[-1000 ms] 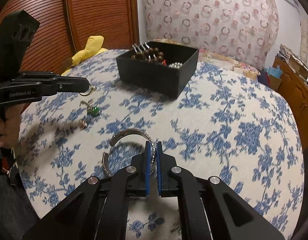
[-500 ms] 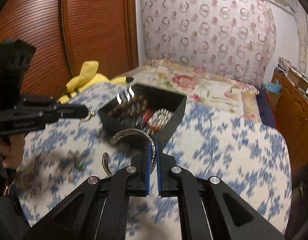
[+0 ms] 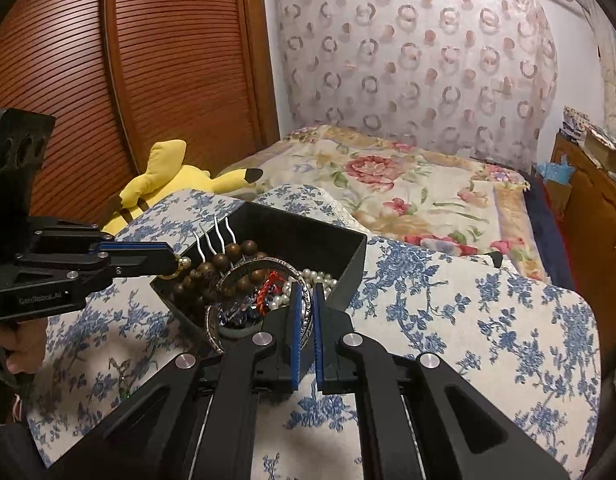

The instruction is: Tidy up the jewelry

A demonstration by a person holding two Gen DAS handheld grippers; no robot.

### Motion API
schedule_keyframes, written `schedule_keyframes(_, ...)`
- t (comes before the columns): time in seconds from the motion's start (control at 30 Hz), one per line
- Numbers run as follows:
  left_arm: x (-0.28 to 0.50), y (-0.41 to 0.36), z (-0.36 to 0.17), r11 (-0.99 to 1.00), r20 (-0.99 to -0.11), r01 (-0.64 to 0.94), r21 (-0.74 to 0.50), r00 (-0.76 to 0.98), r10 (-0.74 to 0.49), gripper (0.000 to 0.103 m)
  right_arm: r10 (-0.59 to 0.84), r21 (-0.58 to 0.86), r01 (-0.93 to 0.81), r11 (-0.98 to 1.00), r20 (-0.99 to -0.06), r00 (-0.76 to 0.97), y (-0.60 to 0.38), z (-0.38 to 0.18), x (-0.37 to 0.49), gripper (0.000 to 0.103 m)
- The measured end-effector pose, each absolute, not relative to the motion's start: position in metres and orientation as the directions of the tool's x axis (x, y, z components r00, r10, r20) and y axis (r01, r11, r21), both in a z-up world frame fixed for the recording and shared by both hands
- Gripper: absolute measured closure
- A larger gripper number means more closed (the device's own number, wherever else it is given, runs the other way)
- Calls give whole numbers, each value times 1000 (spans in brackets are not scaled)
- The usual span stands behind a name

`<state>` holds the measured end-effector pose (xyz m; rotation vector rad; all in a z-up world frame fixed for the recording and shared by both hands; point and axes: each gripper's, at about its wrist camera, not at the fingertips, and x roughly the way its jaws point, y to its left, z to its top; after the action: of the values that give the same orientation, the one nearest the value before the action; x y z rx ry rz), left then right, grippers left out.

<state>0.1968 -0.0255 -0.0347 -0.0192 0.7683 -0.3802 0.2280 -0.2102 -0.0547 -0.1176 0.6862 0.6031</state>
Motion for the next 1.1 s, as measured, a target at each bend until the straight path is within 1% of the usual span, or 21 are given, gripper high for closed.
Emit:
schedule_keyframes(0.1, 204, -26, -35, 932, -677, 327, -155, 652, -341, 101, 495, 109, -560, 821, -624, 605, -208, -59, 232, 96)
schedule_keyframes(0.13, 206, -27, -35, 932, -678, 328, -154, 651, -341, 101, 499, 111, -563, 819, -622, 604, -207, -59, 233, 94)
schedule_keyframes(0.17, 208, -27, -35, 932, -679, 328, -153, 651, -340, 101, 509, 114, -572, 813, -617, 600, -206, -60, 233, 93)
schedule_keyframes(0.27, 216, -28, -36, 932, -682, 328, -152, 648, -339, 101, 508, 100, -576, 812, -608, 610, -205, -58, 231, 93)
schedule_keyframes(0.37, 225, -31, -36, 932, -686, 331, -150, 644, -339, 101, 528, 131, -578, 805, -601, 600, -210, -57, 232, 93)
schedule_keyframes(0.57, 238, -40, -36, 931, -689, 338, -137, 643, -335, 101, 527, 136, -568, 812, -591, 611, -220, -57, 232, 93)
schedule_keyframes(0.77, 250, -50, -35, 933, -691, 344, -111, 647, -321, 101, 527, 137, -567, 812, -591, 612, -223, -57, 232, 93)
schedule_keyframes(1.1, 255, -55, -34, 932, -686, 345, -110, 653, -323, 100, 522, 134, -564, 815, -591, 615, -224, -58, 232, 93)
